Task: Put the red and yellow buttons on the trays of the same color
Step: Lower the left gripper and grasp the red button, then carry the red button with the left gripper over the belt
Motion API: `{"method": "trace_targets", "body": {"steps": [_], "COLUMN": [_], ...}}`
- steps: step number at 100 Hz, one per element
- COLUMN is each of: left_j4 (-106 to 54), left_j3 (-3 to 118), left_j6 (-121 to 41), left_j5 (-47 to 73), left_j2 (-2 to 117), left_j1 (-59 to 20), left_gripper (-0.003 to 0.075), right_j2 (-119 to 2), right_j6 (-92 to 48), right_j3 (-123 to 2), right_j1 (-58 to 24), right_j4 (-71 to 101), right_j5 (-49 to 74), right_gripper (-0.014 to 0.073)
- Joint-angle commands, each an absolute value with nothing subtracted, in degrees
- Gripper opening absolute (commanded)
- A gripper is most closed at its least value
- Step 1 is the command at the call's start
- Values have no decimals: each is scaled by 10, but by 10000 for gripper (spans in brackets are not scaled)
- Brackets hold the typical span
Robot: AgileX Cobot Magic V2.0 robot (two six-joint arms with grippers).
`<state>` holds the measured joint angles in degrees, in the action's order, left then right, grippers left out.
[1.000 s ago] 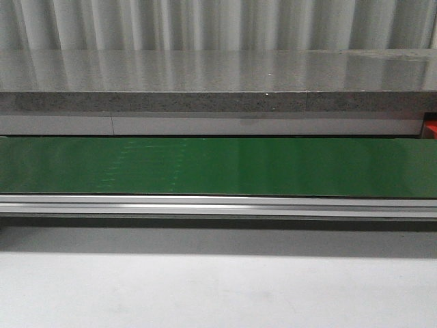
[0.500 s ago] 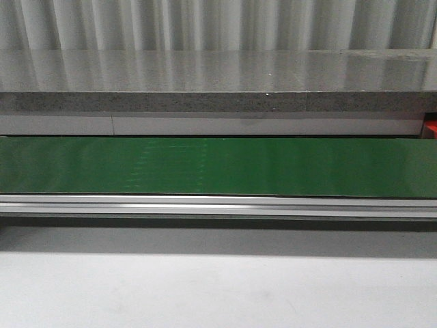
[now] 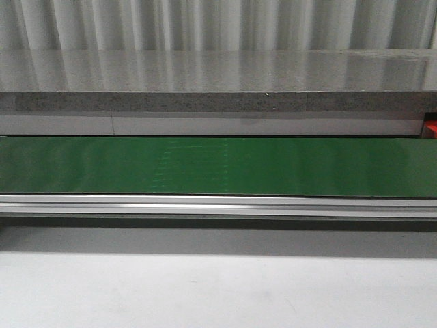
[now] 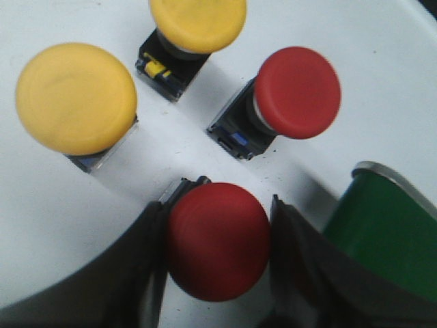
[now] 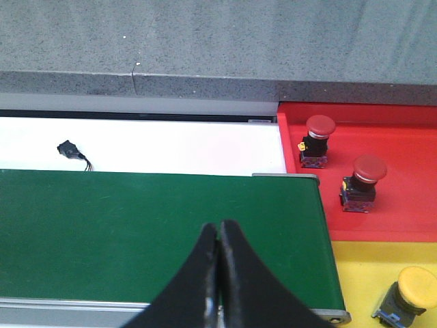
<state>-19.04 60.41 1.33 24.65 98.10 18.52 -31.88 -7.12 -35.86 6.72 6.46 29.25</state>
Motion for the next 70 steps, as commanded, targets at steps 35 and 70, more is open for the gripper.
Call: {"method": "trace_targets", "body": {"steps": [35, 70], "left_j4": [-257, -359], "left_j3": [674, 682], "left_j6": [-88, -197], "left_j5": [388, 452], "left_j2": [816, 821], "left_j1": [186, 186], "left_gripper": [-20, -20], "right_j2": [-319, -319], "right_j6": [-75, -75], "right_j3": [-373, -373], "right_j1": [65, 65], "right_j4": [64, 64], "right_j5": [251, 251], "right_gripper": [-68, -68]}}
